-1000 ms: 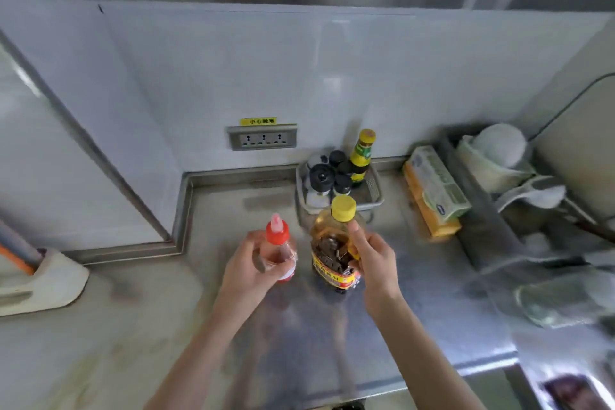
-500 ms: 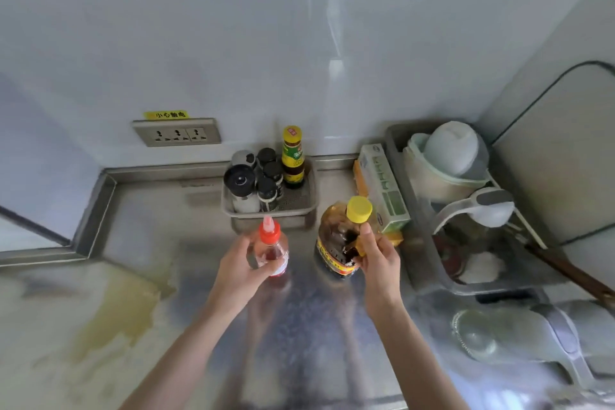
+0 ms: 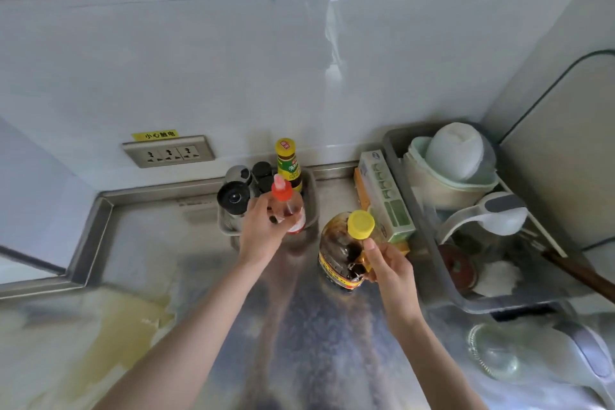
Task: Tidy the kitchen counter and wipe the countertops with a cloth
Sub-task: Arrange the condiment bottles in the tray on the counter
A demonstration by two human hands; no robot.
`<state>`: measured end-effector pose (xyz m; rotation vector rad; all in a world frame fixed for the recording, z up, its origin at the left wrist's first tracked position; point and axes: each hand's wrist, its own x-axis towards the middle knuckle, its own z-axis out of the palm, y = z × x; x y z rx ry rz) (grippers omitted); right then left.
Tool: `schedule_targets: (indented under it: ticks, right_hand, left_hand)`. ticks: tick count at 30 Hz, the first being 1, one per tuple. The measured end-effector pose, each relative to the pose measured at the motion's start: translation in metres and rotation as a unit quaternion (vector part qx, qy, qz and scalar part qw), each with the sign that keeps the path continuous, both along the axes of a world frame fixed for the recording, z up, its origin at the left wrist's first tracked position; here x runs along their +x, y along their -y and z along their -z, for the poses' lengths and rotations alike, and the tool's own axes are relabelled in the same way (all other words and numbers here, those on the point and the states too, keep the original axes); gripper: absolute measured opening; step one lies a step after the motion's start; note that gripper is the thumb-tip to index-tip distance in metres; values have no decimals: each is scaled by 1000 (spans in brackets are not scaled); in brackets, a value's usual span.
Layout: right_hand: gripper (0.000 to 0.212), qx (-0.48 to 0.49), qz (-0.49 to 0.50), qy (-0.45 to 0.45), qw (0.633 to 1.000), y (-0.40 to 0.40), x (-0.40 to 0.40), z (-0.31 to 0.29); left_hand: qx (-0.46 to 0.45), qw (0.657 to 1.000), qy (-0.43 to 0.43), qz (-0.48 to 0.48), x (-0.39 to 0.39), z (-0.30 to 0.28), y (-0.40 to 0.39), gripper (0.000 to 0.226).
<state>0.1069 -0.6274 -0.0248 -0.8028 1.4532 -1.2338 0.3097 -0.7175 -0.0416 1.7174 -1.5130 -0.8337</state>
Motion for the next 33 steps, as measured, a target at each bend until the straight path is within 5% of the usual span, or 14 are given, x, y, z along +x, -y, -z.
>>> schedule_targets:
  ticks: [7,16,21,25,27,30,33]
  right_hand:
    - [67,8,13,-10,1000,-1,2,2]
    - [50,9,8,-23,1000,0,0,6]
    - [84,1,6,-40,999,2,-2,8]
    - [70,4,-4,-75,997,-3,-1,7]
    - [58,-7,-5,-144,990,-10,1,3]
    - [87,-71,-22,-372,925,-16,4,-6]
    - [96,-73,-39,-417,905,-8,17,-4]
  left_hand:
    - [-2,998,64,-3,-19,6,35,46]
    - [10,978,208,20,-28,18,40,42]
    - [18,984,175,29,-29,26,33,52]
    - [37,986,154,50,-21,21,27,72]
    - [22,986,157,51,-17,18,14,77]
    - [-4,985,165,40,-15,10,-19,73]
    - [-9,989,136,64,-16,8,-51,60]
